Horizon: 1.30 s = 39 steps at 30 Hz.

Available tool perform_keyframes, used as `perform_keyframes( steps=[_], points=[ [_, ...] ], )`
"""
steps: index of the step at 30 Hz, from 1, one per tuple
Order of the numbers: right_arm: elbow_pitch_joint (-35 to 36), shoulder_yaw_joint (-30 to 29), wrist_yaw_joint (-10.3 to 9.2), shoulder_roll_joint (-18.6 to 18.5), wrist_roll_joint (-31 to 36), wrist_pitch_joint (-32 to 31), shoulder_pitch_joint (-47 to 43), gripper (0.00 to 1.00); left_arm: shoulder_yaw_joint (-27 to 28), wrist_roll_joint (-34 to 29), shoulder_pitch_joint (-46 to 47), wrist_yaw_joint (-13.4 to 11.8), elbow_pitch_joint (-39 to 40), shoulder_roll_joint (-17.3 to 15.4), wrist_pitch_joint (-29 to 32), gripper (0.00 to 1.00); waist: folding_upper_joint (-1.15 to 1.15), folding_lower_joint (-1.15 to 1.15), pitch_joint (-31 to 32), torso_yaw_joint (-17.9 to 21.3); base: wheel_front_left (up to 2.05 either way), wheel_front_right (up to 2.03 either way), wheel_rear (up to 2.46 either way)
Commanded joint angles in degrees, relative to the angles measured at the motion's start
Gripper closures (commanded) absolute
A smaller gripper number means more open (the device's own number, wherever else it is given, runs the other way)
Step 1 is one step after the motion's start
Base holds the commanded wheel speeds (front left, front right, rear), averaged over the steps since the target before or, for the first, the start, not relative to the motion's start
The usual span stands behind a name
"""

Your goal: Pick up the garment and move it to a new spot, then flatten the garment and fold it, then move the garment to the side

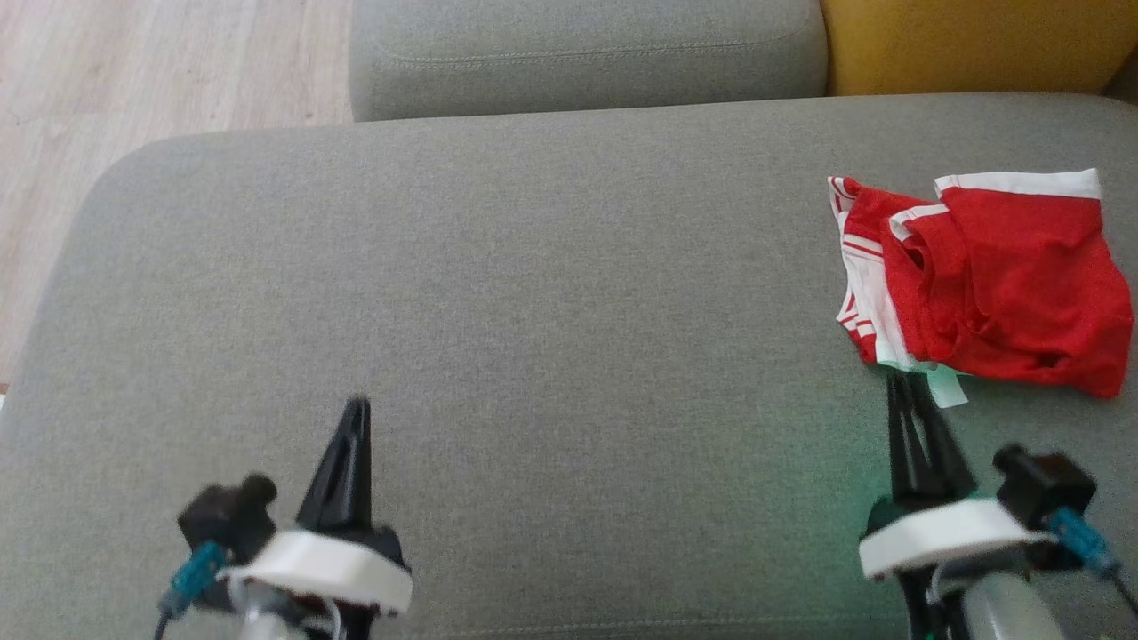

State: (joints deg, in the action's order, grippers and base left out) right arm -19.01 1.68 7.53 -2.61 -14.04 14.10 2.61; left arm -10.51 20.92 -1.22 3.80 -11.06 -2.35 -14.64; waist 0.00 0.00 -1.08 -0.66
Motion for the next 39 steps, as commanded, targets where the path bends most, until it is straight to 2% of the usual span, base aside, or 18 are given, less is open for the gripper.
perform_keyframes(
  steps=[1,39],
  points=[
    [0.75,-0.07,0.00,0.00,-0.89,-0.18,0.47,1.00,0.13,0.83,0.47,0.04,0.76,-0.04,0.16,1.00,0.00,0.00,0.01,0.01,0.00,0.00,0.00],
    [2.02,-2.24,-0.01,-0.30,-24.27,-6.09,1.38,1.00,4.23,22.76,2.54,1.13,-0.44,-0.91,5.68,1.00,0.00,0.00,0.28,0.20,0.00,0.00,0.00]
  ],
)
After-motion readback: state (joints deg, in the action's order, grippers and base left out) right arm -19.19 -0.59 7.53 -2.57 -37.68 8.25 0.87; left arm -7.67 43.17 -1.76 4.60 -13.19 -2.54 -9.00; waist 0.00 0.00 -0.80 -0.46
